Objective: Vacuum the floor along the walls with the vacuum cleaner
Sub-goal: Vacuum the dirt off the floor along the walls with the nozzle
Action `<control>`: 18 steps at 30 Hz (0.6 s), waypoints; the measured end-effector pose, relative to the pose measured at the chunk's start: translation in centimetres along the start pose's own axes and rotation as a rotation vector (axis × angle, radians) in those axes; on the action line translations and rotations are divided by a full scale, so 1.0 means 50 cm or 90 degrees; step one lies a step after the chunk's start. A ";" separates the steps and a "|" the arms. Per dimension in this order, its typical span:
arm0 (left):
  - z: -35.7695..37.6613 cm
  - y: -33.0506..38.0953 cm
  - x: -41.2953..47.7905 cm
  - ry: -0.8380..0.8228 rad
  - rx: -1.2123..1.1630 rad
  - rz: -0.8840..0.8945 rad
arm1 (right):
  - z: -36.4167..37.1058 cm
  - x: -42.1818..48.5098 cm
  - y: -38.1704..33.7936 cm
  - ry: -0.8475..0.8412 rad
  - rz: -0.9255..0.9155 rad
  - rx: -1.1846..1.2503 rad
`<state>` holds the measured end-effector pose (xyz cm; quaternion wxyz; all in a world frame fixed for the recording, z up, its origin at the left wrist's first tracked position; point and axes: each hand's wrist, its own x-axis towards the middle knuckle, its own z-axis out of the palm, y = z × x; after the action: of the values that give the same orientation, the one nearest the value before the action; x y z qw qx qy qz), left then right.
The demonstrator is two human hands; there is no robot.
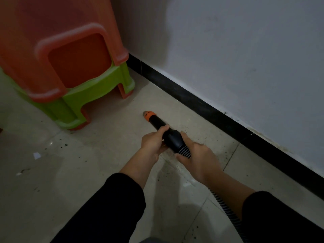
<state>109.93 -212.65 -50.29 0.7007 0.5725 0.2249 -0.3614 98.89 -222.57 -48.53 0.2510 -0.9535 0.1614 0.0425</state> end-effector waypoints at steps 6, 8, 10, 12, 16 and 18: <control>0.013 0.005 0.011 0.019 0.006 0.009 | -0.005 0.011 0.005 -0.007 0.007 0.023; 0.006 0.013 0.018 0.032 0.006 0.015 | -0.003 0.023 -0.004 -0.016 0.002 0.027; -0.004 0.025 0.025 0.043 0.006 0.025 | 0.005 0.038 -0.016 -0.019 -0.002 0.037; -0.014 0.038 0.032 0.058 0.009 0.033 | 0.013 0.053 -0.028 -0.025 -0.006 0.066; -0.029 0.050 0.039 0.079 0.008 0.041 | 0.026 0.070 -0.038 -0.021 -0.026 0.067; -0.034 0.047 0.034 0.083 0.011 0.044 | 0.026 0.067 -0.037 -0.028 -0.027 0.075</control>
<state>112.99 -211.22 -50.42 0.6918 0.6081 0.2472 -0.3010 102.65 -221.38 -49.37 0.3111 -0.9391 0.1375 0.0487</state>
